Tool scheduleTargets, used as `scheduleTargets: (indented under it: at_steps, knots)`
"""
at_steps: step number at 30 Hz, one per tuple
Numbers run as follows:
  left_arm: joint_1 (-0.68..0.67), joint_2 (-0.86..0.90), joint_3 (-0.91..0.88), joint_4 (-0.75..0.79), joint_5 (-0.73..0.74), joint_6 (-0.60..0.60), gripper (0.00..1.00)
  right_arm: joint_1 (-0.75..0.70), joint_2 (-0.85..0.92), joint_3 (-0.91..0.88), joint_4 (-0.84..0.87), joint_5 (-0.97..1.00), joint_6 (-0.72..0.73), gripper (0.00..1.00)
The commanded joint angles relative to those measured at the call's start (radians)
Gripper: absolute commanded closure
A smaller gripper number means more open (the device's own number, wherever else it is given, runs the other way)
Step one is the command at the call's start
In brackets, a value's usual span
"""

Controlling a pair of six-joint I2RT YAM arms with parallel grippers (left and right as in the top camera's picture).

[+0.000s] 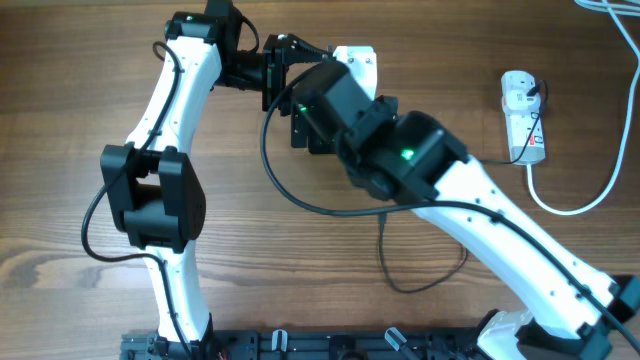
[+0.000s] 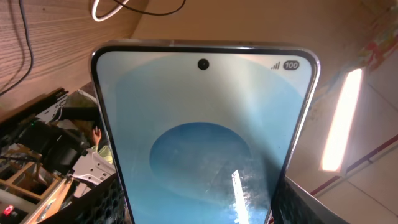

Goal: Plug charger to phone and switch on socket
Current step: 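Bring the right gripper to the held phone and grip its edge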

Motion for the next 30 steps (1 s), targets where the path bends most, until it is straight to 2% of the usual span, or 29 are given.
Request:
scheduleTargets:
  at_steps: [1, 3, 4, 5, 7, 9, 12, 16, 21, 27, 30]
  knots:
    - [-0.001, -0.037, 0.023, -0.001, 0.048, 0.008, 0.37, 0.002, 0.016, 0.022, 0.012, 0.131, 0.066, 0.0]
    - [-0.001, -0.037, 0.023, -0.001, 0.048, 0.008, 0.37, 0.002, 0.015, 0.02, 0.008, 0.105, 0.06, 0.0]
    - [-0.001, -0.037, 0.023, -0.001, 0.048, 0.008, 0.37, 0.002, 0.015, 0.02, 0.009, 0.092, 0.059, 0.08]
    - [-0.001, -0.037, 0.023, -0.001, 0.048, 0.008, 0.37, 0.002, 0.015, 0.02, 0.01, 0.09, 0.059, 0.4]
    - [-0.001, -0.037, 0.023, -0.001, 0.048, 0.008, 0.37, 0.002, 0.016, 0.02, 0.049, 0.09, 0.048, 0.41]
    - [-0.001, -0.037, 0.023, -0.001, 0.048, 0.008, 0.37, 0.002, 0.017, 0.02, 0.098, 0.088, -0.023, 0.43]
    - [-0.001, -0.037, 0.023, -0.001, 0.048, 0.008, 0.37, 0.002, 0.017, 0.019, 0.111, 0.086, -0.047, 0.56]
    - [-0.001, -0.037, 0.023, -0.002, 0.048, 0.008, 0.37, 0.002, 0.018, 0.014, 0.111, 0.085, -0.045, 0.56]
    - [-0.001, -0.037, 0.023, -0.002, 0.048, 0.008, 0.37, 0.002, 0.028, 0.013, 0.114, 0.085, -0.045, 0.66]
    - [-0.001, -0.037, 0.023, -0.002, 0.048, -0.019, 0.37, 0.002, 0.04, 0.013, 0.13, 0.085, -0.046, 0.68]
    - [-0.001, -0.037, 0.023, -0.002, 0.048, -0.019, 0.37, 0.002, 0.042, 0.013, 0.133, 0.085, -0.046, 0.75]
